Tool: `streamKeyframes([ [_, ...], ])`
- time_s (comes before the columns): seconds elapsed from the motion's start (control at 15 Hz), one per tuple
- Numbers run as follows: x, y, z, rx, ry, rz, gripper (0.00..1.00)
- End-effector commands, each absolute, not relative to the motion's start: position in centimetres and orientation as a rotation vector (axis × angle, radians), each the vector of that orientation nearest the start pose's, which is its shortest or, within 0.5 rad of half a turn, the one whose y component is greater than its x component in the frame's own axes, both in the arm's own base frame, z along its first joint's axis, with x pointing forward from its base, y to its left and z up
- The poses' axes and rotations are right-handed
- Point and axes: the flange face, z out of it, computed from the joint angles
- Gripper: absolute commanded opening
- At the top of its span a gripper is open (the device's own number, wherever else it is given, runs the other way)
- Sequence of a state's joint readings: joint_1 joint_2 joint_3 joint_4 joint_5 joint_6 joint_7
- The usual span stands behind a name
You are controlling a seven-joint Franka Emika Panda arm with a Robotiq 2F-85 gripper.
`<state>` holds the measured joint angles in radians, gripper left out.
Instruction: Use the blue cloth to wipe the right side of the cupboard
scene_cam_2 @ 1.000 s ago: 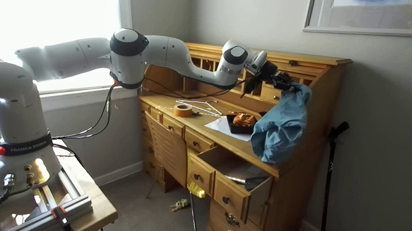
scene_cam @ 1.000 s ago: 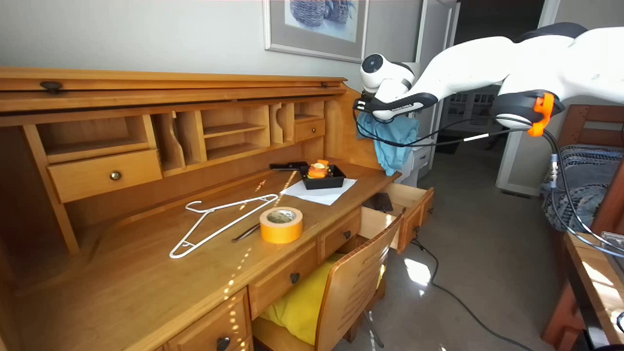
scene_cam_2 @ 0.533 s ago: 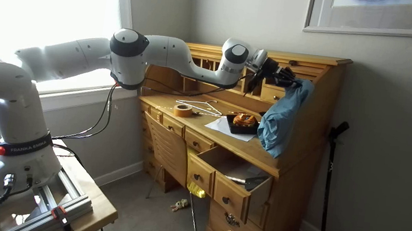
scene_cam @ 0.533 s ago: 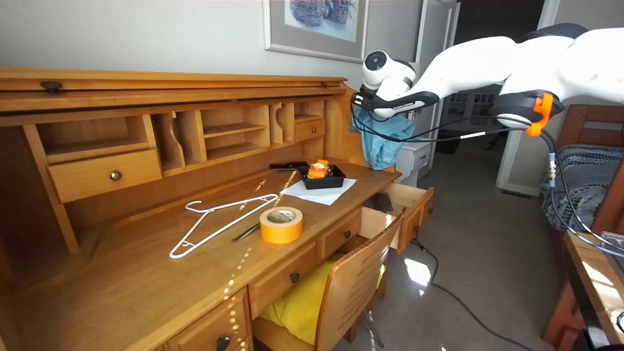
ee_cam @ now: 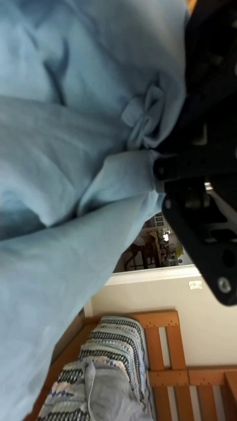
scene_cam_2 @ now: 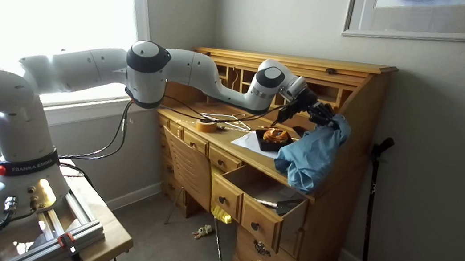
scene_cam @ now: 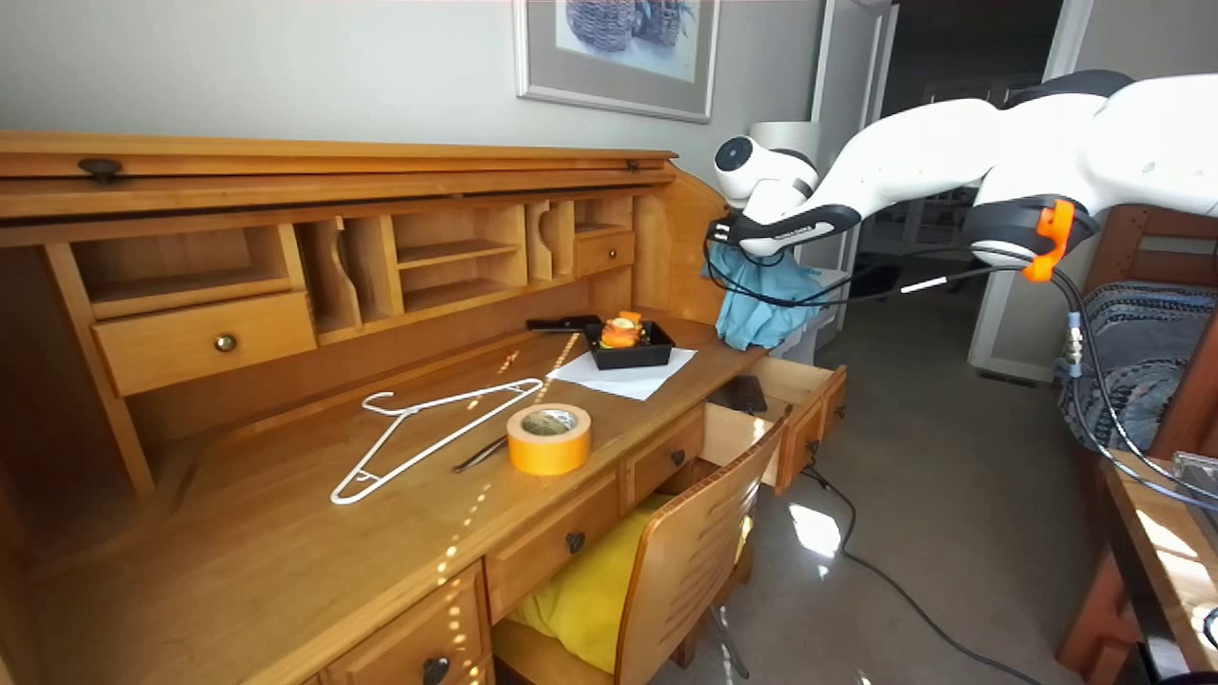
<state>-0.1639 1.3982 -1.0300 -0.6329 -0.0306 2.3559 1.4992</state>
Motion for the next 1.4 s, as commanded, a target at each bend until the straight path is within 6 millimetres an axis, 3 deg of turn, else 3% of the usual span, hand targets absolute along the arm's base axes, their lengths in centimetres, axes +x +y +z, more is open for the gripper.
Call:
streamKeyframes([
  [0.0,72.6,-42.0,24.8,1.567,-1.621,0.931,0.01],
  [0.33,71.5,-41.9,21.4,1.581,-1.594,0.743,0.01],
  [0.53,71.6,-41.7,21.2,1.563,-1.602,0.753,0.01],
  [0.73,72.6,-41.4,23.6,1.556,-1.606,0.844,0.01],
  [1.07,74.8,-39.7,30.8,1.533,-1.603,1.083,0.01],
  [1.33,76.9,-36.8,36.1,1.573,-1.568,1.317,0.01],
])
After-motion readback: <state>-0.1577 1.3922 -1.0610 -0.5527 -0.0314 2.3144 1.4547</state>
